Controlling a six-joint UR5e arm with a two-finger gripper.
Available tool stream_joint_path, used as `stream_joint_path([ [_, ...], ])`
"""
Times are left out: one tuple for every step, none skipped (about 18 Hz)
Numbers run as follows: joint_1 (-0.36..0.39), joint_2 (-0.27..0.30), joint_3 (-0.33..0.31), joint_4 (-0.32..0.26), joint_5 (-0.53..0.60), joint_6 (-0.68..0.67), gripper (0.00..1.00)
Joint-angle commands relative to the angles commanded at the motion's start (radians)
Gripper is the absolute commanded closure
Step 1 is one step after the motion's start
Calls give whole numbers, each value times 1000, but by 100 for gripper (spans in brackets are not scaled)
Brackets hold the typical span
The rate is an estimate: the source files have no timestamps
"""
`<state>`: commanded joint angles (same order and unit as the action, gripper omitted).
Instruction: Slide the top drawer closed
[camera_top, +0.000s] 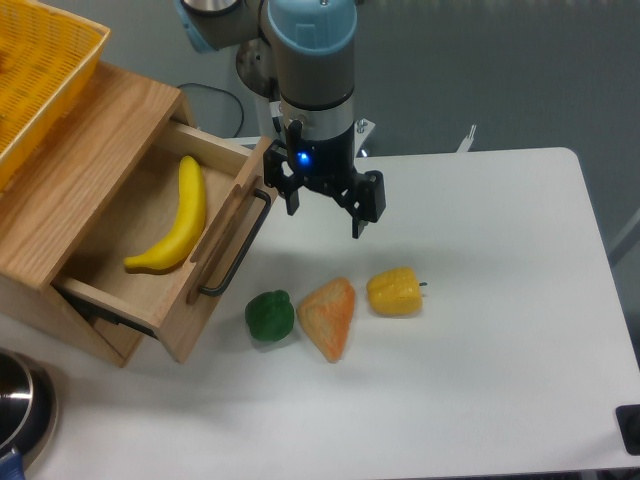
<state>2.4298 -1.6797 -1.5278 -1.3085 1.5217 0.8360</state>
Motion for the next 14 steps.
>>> stream_joint_path([
  [0,0,0,-2,0,0,0],
  [2,0,0,-2,-6,0,0],
  [2,0,0,2,-11,0,0],
  [2,0,0,3,-14,0,0],
  [0,0,0,5,-15,-2,0],
  [0,0,-9,6,-17,-2,0],
  [0,0,-20,8,-18,-9,0],
  [0,0,-31,12,-18,-15,0],
  [0,0,-41,31,-20,-15,0],
  [2,0,-55,47,-20,-15,0],
  [2,0,-58,55,-17,-14,0],
  [2,0,-57,57,-9,-23,0],
  [2,-2,-57,57,-5,-34,0],
  [6,-6,-54,57,-5,-34,0],
])
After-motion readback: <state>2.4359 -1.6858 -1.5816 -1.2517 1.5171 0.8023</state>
